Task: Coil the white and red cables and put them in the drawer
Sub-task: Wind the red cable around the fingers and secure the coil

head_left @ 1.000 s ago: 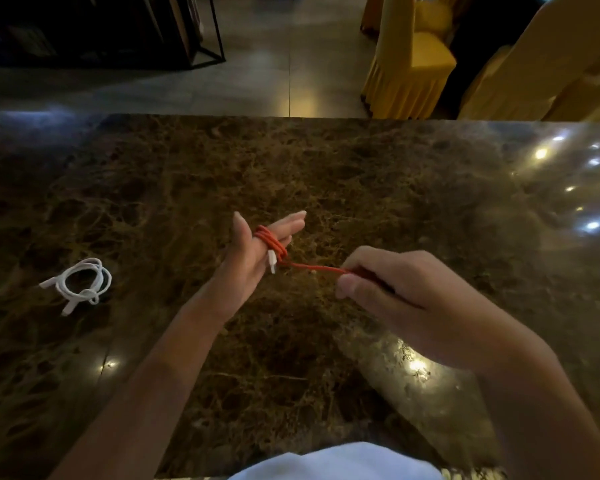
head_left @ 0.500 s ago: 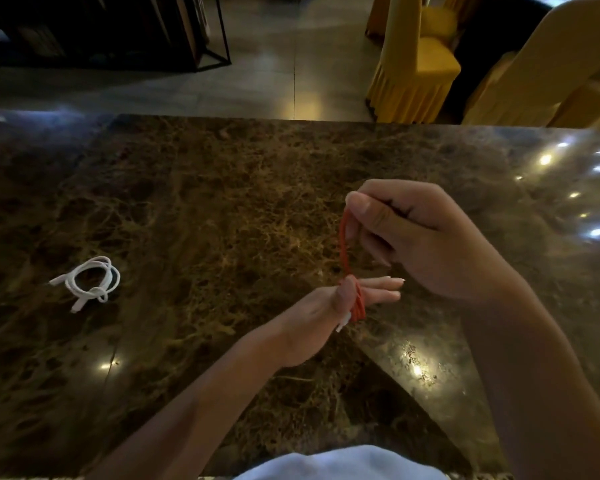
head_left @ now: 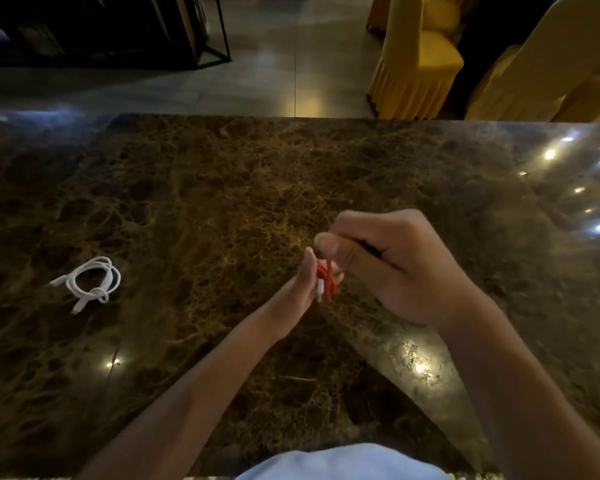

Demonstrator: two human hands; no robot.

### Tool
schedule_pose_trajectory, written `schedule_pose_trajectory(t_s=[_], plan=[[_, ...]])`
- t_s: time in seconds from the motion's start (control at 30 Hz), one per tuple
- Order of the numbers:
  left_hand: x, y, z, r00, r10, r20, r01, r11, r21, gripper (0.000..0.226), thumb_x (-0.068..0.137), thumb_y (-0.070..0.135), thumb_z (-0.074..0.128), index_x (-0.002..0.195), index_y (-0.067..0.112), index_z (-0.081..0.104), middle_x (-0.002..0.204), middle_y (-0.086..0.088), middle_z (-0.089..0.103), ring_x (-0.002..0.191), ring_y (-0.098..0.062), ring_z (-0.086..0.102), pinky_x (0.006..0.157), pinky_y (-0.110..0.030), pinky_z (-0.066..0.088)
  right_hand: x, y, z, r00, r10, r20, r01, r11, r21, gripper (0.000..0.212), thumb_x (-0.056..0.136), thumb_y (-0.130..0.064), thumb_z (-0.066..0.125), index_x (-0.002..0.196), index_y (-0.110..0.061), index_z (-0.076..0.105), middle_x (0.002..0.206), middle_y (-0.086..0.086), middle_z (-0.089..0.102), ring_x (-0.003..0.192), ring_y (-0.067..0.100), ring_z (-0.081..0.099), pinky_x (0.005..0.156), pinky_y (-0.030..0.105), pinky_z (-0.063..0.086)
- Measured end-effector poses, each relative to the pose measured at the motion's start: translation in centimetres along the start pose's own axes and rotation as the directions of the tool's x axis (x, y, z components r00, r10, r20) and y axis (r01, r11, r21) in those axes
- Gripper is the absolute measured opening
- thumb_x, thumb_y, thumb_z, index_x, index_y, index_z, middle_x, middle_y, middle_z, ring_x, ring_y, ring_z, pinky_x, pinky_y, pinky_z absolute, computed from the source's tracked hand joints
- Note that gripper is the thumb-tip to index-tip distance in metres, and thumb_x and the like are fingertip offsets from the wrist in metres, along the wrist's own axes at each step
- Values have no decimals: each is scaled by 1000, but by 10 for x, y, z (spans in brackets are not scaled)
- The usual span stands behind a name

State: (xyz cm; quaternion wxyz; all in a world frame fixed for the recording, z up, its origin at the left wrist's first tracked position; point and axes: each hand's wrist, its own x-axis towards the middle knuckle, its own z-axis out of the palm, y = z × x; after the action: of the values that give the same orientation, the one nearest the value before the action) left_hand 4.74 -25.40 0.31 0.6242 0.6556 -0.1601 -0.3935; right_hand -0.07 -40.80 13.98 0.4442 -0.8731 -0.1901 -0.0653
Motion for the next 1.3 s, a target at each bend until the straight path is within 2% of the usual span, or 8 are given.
schedule_pose_trajectory(t_s=[0.17, 0.3, 0.47, 0.6, 0.7, 0.83, 1.07, 1.3], plan=[[2, 10, -3, 995, 16, -100, -40, 968, -248, 47, 112, 20, 26, 145, -4, 48, 85, -3, 72, 96, -1, 68, 96, -23, 49, -2, -6, -5, 998, -29, -56, 31, 999, 45, 33, 105, -16, 57, 78, 1, 66, 60, 1, 55, 49, 7, 49, 48, 19, 36], [10, 8, 3, 1000, 16, -20, -22, 935, -353, 53, 88, 13, 37, 99, 32, 86, 103, 12, 80, 110, 0, 70, 116, -30, 39, -6, -3, -15, 987, 46, -155, -29, 994, 106, 36, 105, -19, 54, 77, 0, 63, 60, -1, 50, 51, 5, 43, 50, 21, 35], [10, 10, -5, 997, 19, -72, -41, 949, -312, 34, 100, -6, 26, 111, -17, 56, 78, 9, 75, 82, -2, 70, 90, -24, 51, -12, -8, -9, 992, 49, -113, -36, 993, 111, 30, 104, -20, 55, 75, -13, 60, 61, -12, 46, 50, 4, 42, 50, 18, 33], [9, 17, -20, 1000, 13, -28, -23, 928, -373, 50, 96, -13, 23, 82, -6, 70, 79, 8, 75, 83, -3, 72, 82, -19, 55, -12, -17, -10, 994, 6, -113, 10, 989, 145, 27, 104, -21, 53, 78, -21, 58, 62, -13, 46, 50, 4, 42, 51, 19, 33], [-1, 22, -11, 998, 44, 50, -23, 934, -355, 56, 86, -10, 37, 99, 19, 83, 106, 2, 79, 113, -9, 70, 105, -28, 48, -5, -12, -11, 983, 68, -168, -33, 978, 204, 34, 105, -17, 52, 74, -4, 58, 62, -16, 45, 52, -1, 43, 53, 12, 34], [-14, 25, 16, 961, 102, 259, -55, 981, -185, 57, 78, 1, 47, 135, -5, 58, 143, -28, 58, 145, -32, 48, 126, -50, 30, 9, 3, -22, 963, 113, -245, -41, 958, 282, 34, 108, -14, 49, 77, -4, 57, 61, -18, 47, 49, -1, 41, 51, 11, 33], [-39, 58, 41, 891, 86, 446, -105, 994, 18, 63, 88, 6, 56, 151, 0, 46, 160, -11, 46, 150, -17, 43, 126, -47, 31, 21, 41, -32, 901, 345, -262, -175, 842, 510, 35, 111, -21, 45, 82, -7, 56, 51, -8, 42, 41, 13, 31, 41, 33, 20], [-63, 92, 37, 862, 164, 480, -172, 985, -27, 66, 86, 17, 54, 147, -7, 47, 160, -17, 43, 150, -22, 42, 122, -44, 37, 6, 71, -4, 857, 510, 80, -410, 580, 704, 40, 109, -34, 47, 76, -15, 57, 54, 3, 29, 44, 17, 22, 45, 33, 15]])
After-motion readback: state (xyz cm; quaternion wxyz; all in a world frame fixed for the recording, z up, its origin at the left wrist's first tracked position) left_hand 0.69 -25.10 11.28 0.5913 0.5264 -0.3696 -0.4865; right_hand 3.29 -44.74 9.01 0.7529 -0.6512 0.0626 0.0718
